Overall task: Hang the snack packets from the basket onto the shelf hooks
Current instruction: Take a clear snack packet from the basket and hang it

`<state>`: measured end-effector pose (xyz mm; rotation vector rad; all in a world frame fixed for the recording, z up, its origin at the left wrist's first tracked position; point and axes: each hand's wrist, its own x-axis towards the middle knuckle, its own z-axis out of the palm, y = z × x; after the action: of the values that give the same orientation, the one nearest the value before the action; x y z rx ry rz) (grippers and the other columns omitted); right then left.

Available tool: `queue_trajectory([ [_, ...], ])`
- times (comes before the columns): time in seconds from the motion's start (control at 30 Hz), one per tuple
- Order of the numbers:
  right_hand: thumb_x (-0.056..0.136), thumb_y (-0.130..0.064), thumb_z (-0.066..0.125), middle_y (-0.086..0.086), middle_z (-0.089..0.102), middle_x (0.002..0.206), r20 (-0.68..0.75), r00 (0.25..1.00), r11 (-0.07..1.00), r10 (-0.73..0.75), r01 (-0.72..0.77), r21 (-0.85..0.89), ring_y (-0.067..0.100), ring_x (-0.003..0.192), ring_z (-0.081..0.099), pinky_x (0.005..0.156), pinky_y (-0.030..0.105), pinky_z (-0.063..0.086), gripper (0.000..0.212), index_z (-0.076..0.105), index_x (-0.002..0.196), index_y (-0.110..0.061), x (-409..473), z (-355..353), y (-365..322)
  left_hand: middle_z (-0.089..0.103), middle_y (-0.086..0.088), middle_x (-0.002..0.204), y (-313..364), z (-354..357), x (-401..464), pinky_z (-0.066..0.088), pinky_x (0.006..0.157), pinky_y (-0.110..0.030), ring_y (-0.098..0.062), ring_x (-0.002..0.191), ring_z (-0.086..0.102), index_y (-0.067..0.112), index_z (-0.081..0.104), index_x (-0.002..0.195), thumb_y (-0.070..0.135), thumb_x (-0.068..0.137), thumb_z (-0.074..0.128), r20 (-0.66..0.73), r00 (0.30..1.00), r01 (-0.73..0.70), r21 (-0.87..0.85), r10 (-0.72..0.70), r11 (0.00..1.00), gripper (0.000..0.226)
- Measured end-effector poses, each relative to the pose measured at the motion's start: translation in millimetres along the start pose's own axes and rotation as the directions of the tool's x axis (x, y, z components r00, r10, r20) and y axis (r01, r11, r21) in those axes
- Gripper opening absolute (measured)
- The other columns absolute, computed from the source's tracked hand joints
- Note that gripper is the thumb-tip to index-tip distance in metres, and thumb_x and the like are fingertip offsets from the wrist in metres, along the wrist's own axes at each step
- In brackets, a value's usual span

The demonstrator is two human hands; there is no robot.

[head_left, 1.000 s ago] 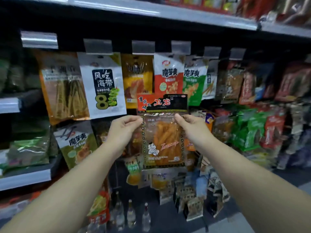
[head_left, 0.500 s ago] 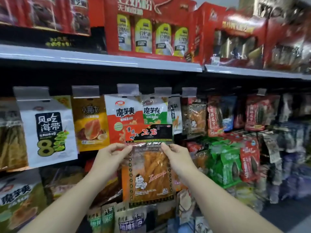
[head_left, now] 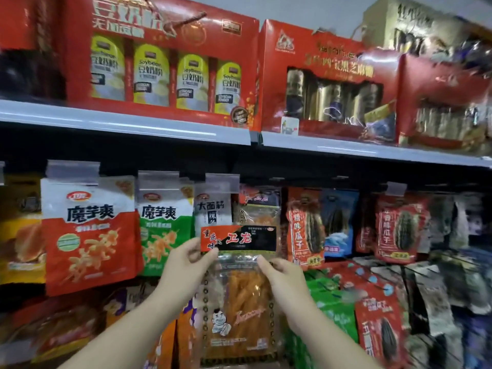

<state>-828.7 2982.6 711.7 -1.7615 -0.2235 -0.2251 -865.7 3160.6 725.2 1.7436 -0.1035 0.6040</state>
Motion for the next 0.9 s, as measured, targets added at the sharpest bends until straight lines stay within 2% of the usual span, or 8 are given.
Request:
queue_trajectory([
  [0.1,0.076,-0.055,0.066,0.03,0.063,0.099,-0.01,1.0,0.999,-0.002,0.002,0.046,0.043,0.093,0.063,0.091,0.054,0.048,0.062,0.064,0.091,0.005,33.2,-16.6,8.6,0.076,0.01,0.082,-0.7,33.4,27.8,0.055,0.065,-0.016,-0.009,0.073,0.072,0.024,0.067,0.096,0.01,0.089,0.064,-0.013,1.0,-0.019,-0.021,0.019,1.0,0.016],
  [0.17,0.081,-0.043,0.067,0.026,0.068,0.09,-0.016,1.0,0.995,0.009,-0.007,0.097,0.04,0.086,0.067,0.087,0.054,0.052,0.043,0.068,0.081,0.0,55.5,-26.3,11.4,0.076,0.009,0.081,0.7,50.7,47.7,0.053,0.06,-0.013,-0.005,0.069,0.071,0.021,0.067,0.095,0.011,0.088,0.066,-0.012,1.0,-0.019,-0.071,0.019,0.997,0.013],
  [0.23,0.087,-0.029,0.064,0.013,0.074,0.082,0.002,1.0,0.991,0.007,-0.007,0.131,0.03,0.08,0.071,0.082,0.047,0.056,0.024,0.073,0.078,-0.009,75.7,-37.1,11.5,0.076,0.01,0.085,-1.3,65.0,68.3,0.055,0.069,-0.02,-0.004,0.073,0.071,0.022,0.07,0.097,0.017,0.085,0.069,-0.017,1.0,-0.026,-0.088,0.025,0.996,0.013],
  [0.33,0.089,-0.027,0.064,0.001,0.076,0.079,0.008,0.999,0.989,-0.045,0.044,0.142,0.019,0.079,0.072,0.077,0.036,0.058,0.016,0.074,0.082,-0.016,104.8,-49.1,7.3,0.077,0.006,0.081,-1.1,82.6,100.7,0.05,0.065,-0.022,-0.002,0.068,0.069,0.018,0.072,0.091,0.019,0.083,0.071,-0.029,0.998,-0.06,-0.141,0.056,0.988,0.008],
  [0.5,0.084,-0.041,0.066,-0.002,0.076,0.079,-0.037,0.989,0.978,-0.145,0.149,0.146,0.014,0.076,0.072,0.077,0.035,0.058,0.024,0.073,0.083,-0.019,154.6,-61.4,2.9,0.075,-0.004,0.075,2.8,111.0,141.6,0.051,0.051,-0.019,-0.011,0.062,0.069,0.008,0.071,0.086,0.017,0.083,0.072,-0.054,0.995,-0.086,-0.162,0.078,0.983,0.01],
  [0.73,0.081,-0.045,0.067,0.003,0.071,0.062,-0.029,0.973,0.959,-0.227,0.229,0.168,0.024,0.062,0.068,0.066,0.035,0.054,0.03,0.071,0.073,-0.016,203.9,-58.1,2.0,0.076,-0.002,0.079,0.9,127.2,165.1,0.057,0.064,-0.029,-0.018,0.074,0.073,0.016,0.074,0.086,0.025,0.086,0.068,-0.187,0.976,-0.139,-0.126,0.114,0.982,0.01],
  [0.87,0.081,-0.047,0.067,0.02,0.059,0.062,0.026,0.968,0.945,-0.248,0.236,0.225,0.038,0.055,0.053,0.056,0.039,0.049,0.045,0.058,0.065,-0.006,218.2,-55.0,0.8,0.073,0.005,0.065,3.7,132.5,170.6,0.048,0.05,-0.013,-0.003,0.056,0.067,0.01,0.071,0.089,0.021,0.088,0.065,-0.261,0.955,-0.184,-0.137,0.143,0.973,0.012],
  [0.9,0.081,-0.047,0.067,0.02,0.051,0.062,0.037,0.969,0.945,-0.244,0.229,0.231,0.031,0.049,0.044,0.049,0.034,0.042,0.048,0.049,0.06,-0.008,219.1,-54.8,1.7,0.069,0.008,0.057,3.4,134.0,171.4,0.044,0.045,-0.01,0.0,0.05,0.063,0.008,0.07,0.088,0.019,0.089,0.064,-0.269,0.953,-0.181,-0.141,0.139,0.973,0.012],
])
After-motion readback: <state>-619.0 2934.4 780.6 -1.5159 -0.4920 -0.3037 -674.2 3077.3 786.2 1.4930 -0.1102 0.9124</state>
